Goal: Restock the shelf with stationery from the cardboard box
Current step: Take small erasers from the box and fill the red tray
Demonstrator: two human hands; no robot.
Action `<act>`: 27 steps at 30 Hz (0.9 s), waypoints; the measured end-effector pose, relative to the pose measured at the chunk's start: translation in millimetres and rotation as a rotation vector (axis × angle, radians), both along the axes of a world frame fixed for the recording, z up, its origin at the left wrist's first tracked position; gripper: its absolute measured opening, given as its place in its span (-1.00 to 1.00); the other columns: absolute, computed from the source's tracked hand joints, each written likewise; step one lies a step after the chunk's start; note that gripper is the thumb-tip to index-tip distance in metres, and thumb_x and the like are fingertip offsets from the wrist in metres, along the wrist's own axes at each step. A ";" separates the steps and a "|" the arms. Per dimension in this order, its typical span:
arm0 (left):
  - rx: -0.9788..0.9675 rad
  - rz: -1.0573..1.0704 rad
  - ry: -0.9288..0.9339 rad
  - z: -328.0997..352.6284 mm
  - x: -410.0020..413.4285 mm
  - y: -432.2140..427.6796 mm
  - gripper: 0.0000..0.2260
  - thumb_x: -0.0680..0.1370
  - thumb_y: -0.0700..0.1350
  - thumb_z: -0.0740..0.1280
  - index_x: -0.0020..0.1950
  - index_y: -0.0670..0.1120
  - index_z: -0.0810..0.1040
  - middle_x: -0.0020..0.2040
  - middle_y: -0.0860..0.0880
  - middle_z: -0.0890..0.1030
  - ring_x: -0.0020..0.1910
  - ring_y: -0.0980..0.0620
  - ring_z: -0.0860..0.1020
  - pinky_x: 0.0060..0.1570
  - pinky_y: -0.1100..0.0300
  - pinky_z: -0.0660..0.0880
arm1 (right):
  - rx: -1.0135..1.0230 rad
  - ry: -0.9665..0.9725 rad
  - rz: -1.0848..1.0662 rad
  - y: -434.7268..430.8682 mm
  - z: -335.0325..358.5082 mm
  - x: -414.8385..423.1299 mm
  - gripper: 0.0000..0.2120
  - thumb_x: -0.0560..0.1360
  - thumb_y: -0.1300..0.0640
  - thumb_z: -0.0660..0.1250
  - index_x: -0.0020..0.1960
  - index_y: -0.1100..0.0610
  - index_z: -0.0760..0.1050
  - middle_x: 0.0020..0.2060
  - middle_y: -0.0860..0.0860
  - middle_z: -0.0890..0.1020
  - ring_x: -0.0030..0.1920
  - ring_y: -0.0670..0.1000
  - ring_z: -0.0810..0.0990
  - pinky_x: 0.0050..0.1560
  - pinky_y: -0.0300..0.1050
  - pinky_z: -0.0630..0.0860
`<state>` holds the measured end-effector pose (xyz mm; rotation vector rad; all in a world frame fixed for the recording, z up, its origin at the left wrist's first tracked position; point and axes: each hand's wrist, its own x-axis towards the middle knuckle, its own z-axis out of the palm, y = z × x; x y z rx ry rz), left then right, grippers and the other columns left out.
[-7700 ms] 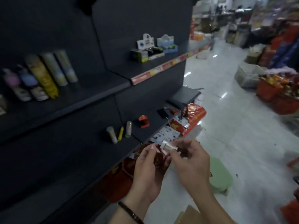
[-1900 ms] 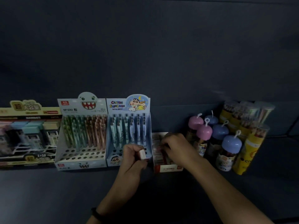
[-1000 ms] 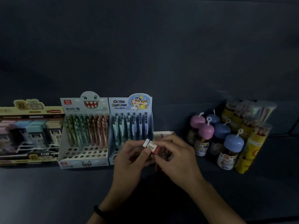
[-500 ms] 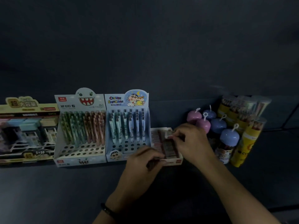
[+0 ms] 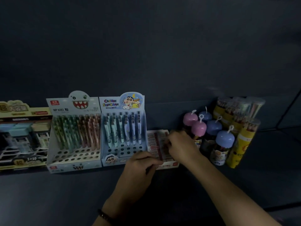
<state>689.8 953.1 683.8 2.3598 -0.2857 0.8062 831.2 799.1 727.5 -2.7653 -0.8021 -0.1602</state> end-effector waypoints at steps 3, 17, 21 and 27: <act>-0.027 -0.005 0.035 4.2 -3.8 -1.5 -0.77 0.53 -0.28 0.54 0.09 0.01 0.75 0.06 0.17 0.61 0.06 0.23 0.60 0.08 0.33 0.55 | 0.011 0.039 0.038 -8.4 9.2 -7.0 -0.86 0.58 0.15 0.31 0.02 0.08 0.65 0.01 0.05 0.67 0.00 0.10 0.67 -0.04 0.05 0.63; 0.327 -0.686 0.101 19.2 -99.3 -172.3 -0.92 0.61 0.12 0.30 0.02 0.15 0.51 -0.10 0.15 0.49 -0.06 0.05 0.49 -0.07 0.03 0.53 | 0.426 -0.048 -0.629 -219.6 -36.5 -284.1 -0.91 0.58 0.08 0.44 0.04 -0.05 0.70 -0.08 -0.18 0.68 -0.06 -0.19 0.60 0.02 -0.29 0.49; 0.460 -0.944 0.224 -38.4 -165.2 -266.4 -0.89 0.61 0.14 0.28 0.07 0.16 0.48 0.00 0.15 0.52 0.04 0.07 0.49 -0.05 0.06 0.54 | 0.364 0.151 -0.961 -302.8 -99.2 -402.4 -0.91 0.58 0.07 0.42 0.03 -0.05 0.70 -0.13 -0.19 0.66 -0.13 -0.17 0.58 -0.06 -0.35 0.43; 0.703 -1.280 0.473 -126.4 -281.2 -412.3 -0.85 0.65 0.19 0.27 0.12 0.17 0.51 0.02 0.16 0.53 0.08 0.08 0.52 0.07 0.06 0.55 | 0.510 0.401 -1.464 -409.7 -196.1 -620.2 -0.87 0.56 0.14 0.39 -0.16 0.06 0.63 -0.32 -0.08 0.66 -0.27 -0.13 0.63 -0.17 -0.17 0.52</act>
